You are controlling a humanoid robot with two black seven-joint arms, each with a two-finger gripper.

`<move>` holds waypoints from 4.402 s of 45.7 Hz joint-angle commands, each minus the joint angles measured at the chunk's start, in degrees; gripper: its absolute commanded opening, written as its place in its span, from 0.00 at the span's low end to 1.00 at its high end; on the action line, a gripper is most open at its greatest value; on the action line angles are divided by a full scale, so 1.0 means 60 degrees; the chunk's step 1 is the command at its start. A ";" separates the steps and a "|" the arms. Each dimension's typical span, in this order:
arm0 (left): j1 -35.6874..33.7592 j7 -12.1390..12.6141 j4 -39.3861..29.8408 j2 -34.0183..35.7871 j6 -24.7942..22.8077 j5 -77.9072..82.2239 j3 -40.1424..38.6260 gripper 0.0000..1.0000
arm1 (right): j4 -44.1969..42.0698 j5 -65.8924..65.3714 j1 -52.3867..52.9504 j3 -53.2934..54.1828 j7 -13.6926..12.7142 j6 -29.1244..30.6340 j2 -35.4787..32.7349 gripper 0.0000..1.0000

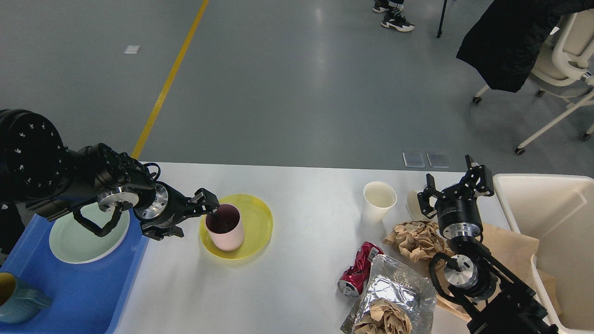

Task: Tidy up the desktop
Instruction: 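Reach the left gripper to the pink cup and grasp it, then lift the pink cup off the yellow plate and place it on the tray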

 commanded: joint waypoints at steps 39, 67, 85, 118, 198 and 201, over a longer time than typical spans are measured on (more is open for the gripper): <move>0.1382 0.0000 0.0794 -0.0768 0.1746 -0.0008 -0.0640 0.90 | 0.0003 0.0002 0.0001 0.0000 0.0000 0.0000 0.0000 1.00; 0.1646 0.0966 0.0794 -0.0886 0.2874 -0.0316 -0.0830 0.59 | 0.0003 0.0002 0.0001 0.0000 0.0000 0.0000 0.0000 1.00; 0.1631 0.1231 0.0794 -0.0871 0.2830 -0.0375 -0.1065 0.29 | 0.0003 0.0002 0.0001 0.0000 0.0000 0.0000 0.0000 1.00; 0.0665 0.1524 0.0194 -0.0667 0.2669 -0.0551 -0.1138 0.00 | 0.0003 0.0002 0.0001 0.0000 0.0000 0.0000 0.0000 1.00; -0.0072 0.1451 -0.3192 0.7346 0.1644 0.7432 -0.1208 0.00 | -0.0026 0.0002 0.0001 0.0000 0.0000 0.0000 -0.0015 1.00; 0.0910 0.1465 -0.2753 0.7405 0.1644 0.7608 -0.1927 0.00 | -0.0027 0.0002 0.0001 0.0000 0.0000 0.0000 0.0000 1.00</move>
